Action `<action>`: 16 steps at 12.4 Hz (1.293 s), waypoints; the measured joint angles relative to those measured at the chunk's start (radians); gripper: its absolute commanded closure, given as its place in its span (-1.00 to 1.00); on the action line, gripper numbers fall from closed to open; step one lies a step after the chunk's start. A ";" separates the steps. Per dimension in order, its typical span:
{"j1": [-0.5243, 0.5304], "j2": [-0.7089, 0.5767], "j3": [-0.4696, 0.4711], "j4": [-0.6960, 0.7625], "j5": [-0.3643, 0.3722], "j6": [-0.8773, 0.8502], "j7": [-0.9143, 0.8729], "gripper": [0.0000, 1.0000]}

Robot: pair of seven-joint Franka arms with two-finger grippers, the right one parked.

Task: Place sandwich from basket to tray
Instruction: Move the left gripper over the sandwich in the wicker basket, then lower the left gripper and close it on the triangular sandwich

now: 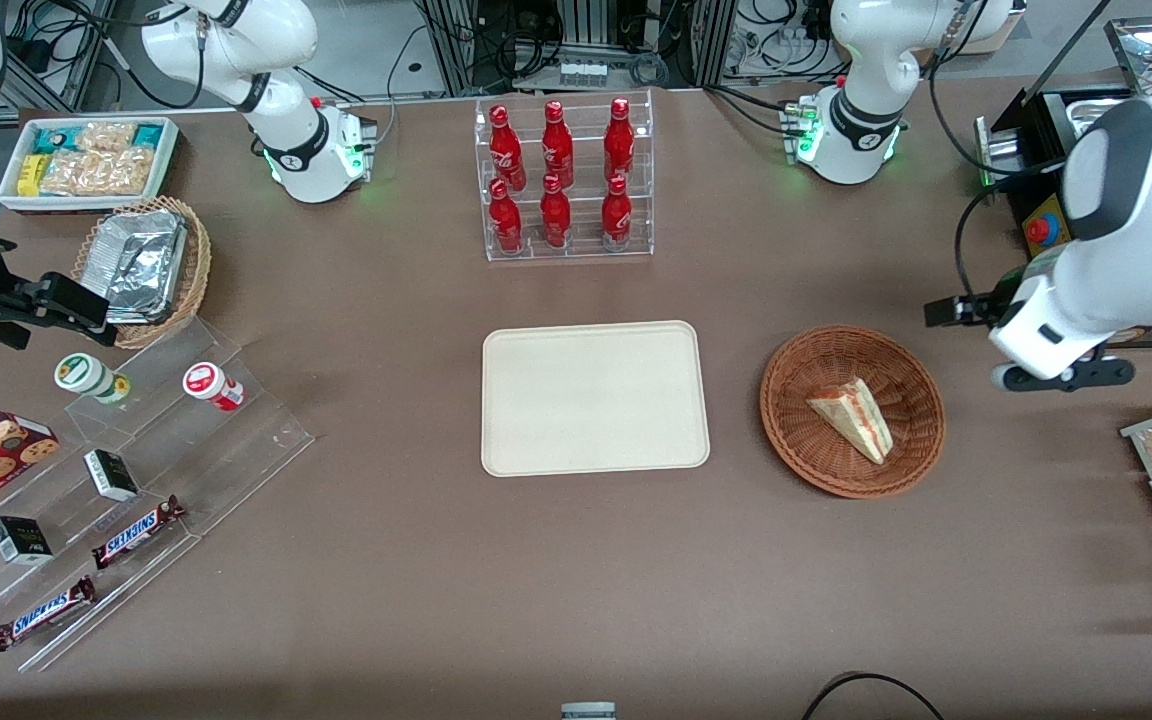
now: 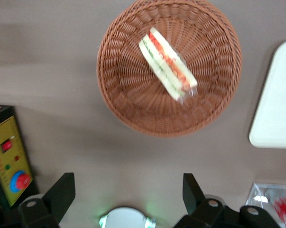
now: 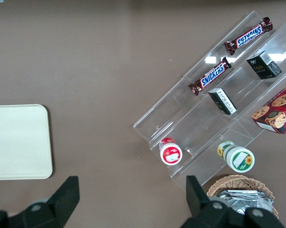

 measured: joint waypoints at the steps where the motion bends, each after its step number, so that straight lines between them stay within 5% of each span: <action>1: -0.004 0.001 0.000 -0.055 0.000 0.079 -0.014 -1.00; 7: -0.029 0.004 -0.001 -0.342 -0.001 0.535 -0.229 -1.00; 16: -0.098 0.076 -0.001 -0.370 -0.001 0.716 -0.909 -1.00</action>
